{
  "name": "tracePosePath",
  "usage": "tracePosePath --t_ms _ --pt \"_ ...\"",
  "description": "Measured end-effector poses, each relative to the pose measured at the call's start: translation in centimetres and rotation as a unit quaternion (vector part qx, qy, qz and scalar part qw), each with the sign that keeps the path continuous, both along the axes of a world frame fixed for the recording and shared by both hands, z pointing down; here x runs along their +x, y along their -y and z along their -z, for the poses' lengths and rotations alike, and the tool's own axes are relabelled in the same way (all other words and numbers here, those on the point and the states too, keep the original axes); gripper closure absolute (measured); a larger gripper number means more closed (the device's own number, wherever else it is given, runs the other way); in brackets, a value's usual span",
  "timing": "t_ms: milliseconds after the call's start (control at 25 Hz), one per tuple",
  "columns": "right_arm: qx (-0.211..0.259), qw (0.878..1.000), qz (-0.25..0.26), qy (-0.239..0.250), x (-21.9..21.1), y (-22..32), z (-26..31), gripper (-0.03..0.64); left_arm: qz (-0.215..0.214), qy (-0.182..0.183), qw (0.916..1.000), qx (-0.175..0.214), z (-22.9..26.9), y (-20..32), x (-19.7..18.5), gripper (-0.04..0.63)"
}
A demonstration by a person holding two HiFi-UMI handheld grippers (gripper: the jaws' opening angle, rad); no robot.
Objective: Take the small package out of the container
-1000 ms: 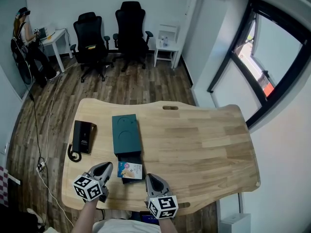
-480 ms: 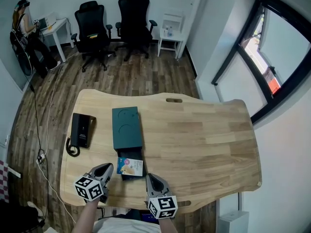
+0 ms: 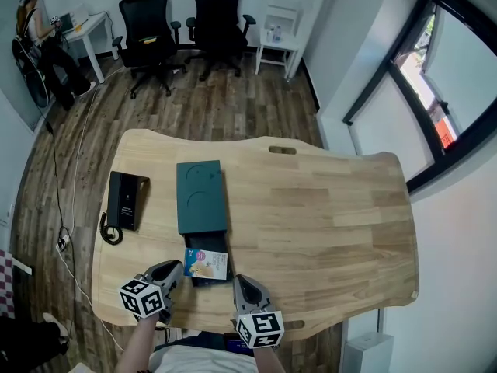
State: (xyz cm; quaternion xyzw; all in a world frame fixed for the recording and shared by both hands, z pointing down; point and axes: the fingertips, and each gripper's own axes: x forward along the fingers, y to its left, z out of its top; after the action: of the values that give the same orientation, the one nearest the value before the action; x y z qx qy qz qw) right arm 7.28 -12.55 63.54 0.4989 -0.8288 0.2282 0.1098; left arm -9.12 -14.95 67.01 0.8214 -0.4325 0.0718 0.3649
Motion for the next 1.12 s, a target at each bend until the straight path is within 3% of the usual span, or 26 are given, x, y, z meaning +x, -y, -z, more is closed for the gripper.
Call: tracePosePath --t_ms 200,360,720,1120 --pt "-0.012 1.0 0.005 0.0 -0.4 0.8 -1.0 0.614 -0.004 -0.024 0.999 -0.039 -1.7 0.1 0.3 0.498" --pt "-0.018 1.0 0.008 -0.002 -0.6 1.5 -1.6 0.614 -0.002 -0.022 0.9982 -0.056 -2.9 0.5 0.3 0.466" --pt "-0.026 1.0 0.009 -0.008 -0.3 2.9 -2.1 0.614 -0.01 -0.03 0.9956 -0.088 -4.4 0.8 0.9 0.462" --pt "-0.034 0.999 0.017 -0.011 -0.3 3.8 -2.6 0.614 -0.017 -0.065 0.9908 -0.117 -4.8 1.1 1.4 0.467"
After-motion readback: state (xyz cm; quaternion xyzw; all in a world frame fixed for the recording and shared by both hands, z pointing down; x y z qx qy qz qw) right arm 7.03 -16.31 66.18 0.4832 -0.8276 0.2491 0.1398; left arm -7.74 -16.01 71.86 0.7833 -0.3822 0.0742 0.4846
